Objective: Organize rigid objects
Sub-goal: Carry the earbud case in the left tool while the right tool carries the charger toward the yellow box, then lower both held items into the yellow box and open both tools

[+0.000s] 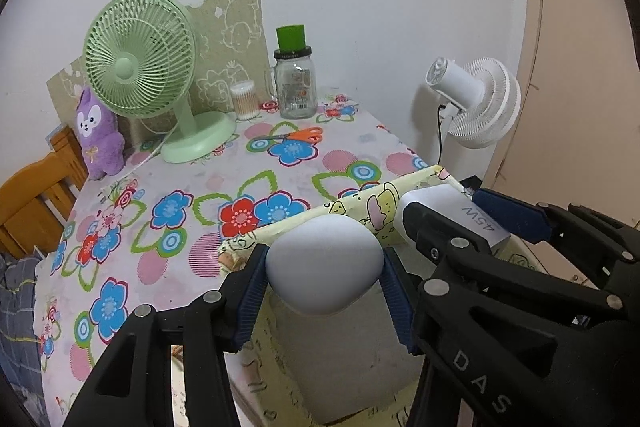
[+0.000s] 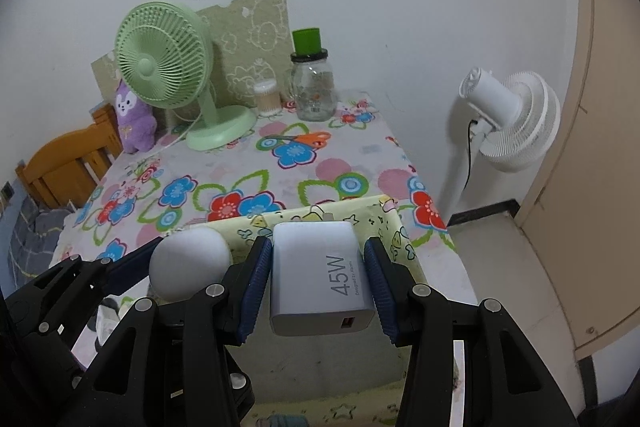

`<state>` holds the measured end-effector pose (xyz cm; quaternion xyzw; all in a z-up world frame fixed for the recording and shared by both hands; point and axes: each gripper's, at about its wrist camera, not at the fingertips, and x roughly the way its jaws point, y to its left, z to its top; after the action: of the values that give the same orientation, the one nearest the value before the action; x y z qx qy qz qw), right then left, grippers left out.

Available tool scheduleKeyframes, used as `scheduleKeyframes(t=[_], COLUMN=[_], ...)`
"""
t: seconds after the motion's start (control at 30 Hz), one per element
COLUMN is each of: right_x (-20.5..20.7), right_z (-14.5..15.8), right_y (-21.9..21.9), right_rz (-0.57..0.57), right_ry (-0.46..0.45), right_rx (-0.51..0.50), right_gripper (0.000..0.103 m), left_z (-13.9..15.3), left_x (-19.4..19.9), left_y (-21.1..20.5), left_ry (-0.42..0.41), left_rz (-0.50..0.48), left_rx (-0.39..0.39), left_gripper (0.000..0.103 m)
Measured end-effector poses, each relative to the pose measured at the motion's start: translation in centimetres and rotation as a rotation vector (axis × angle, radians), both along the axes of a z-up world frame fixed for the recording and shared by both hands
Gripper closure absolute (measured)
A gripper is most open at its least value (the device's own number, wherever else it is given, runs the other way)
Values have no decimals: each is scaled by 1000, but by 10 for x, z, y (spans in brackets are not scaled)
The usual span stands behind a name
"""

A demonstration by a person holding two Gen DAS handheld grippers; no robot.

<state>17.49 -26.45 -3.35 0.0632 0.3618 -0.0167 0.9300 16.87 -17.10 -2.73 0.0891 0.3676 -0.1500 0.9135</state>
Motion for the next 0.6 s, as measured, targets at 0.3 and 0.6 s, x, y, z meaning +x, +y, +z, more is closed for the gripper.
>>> scheduleKeyframes(t=[0.3,0.6], right_x=[22,35], right_z=[-20,-35], right_y=[-14,-17], right_rz=[-17,-6], right_ry=[52,95], right_rx=[4,8], right_gripper=[52,52], left_z=[-18,-34], left_x=[17,29], left_y=[-13,-15], left_ry=[72,190], left_rz=[-3,30], left_rx=[12,30], left_gripper=[46,45])
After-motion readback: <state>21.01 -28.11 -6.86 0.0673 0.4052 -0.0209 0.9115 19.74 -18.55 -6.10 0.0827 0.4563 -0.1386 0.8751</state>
